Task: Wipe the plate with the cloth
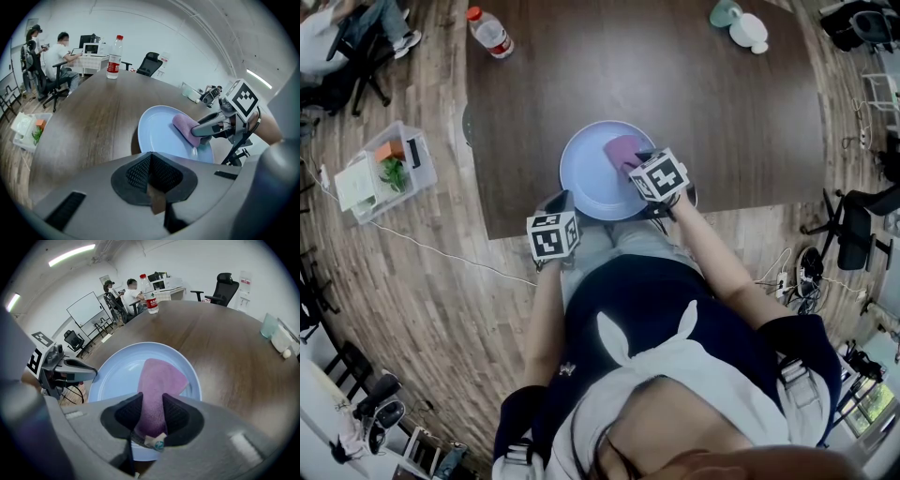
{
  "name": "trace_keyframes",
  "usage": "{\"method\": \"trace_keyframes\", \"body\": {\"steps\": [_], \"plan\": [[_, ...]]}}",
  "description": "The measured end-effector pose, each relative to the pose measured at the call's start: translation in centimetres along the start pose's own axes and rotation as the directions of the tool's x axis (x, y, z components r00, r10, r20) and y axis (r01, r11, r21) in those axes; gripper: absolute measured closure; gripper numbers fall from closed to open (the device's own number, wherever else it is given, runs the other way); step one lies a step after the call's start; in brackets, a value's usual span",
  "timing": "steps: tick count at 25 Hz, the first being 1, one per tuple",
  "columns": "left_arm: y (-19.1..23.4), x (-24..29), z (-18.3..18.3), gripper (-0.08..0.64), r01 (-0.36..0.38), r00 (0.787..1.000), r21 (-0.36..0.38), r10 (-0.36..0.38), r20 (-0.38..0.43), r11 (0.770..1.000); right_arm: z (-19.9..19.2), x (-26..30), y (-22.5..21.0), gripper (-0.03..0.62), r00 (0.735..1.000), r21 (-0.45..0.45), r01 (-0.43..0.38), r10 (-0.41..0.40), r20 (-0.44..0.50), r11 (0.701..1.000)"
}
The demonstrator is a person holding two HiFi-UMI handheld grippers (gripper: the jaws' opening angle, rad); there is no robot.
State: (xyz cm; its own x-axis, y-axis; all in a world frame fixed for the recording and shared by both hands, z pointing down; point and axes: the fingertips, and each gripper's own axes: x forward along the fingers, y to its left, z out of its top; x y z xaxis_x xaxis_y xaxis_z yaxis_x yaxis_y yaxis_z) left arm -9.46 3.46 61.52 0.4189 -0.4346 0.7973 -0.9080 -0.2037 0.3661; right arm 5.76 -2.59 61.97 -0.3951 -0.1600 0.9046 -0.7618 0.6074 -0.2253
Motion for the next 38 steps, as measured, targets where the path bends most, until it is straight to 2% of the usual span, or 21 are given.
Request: {"method": "trace_keyframes", "body": {"steps": [9,38], "plan": [[0.1,0.4,0.1,0.554,-0.006,1.000,-0.001,0.006,-0.003,1.000,-0.8,-0.3,-0.9,0.471,1.000,0.025,-0.002,0.002,-0.005,1.000],[-0.2,0.0,0.1,0.554,-0.019,1.000,0.008,0.019,-0.003,1.000,-3.5,-1.4,0.7,0.471,0.999,0.037,-0.037,0.038,-0.016,0.999]]}}
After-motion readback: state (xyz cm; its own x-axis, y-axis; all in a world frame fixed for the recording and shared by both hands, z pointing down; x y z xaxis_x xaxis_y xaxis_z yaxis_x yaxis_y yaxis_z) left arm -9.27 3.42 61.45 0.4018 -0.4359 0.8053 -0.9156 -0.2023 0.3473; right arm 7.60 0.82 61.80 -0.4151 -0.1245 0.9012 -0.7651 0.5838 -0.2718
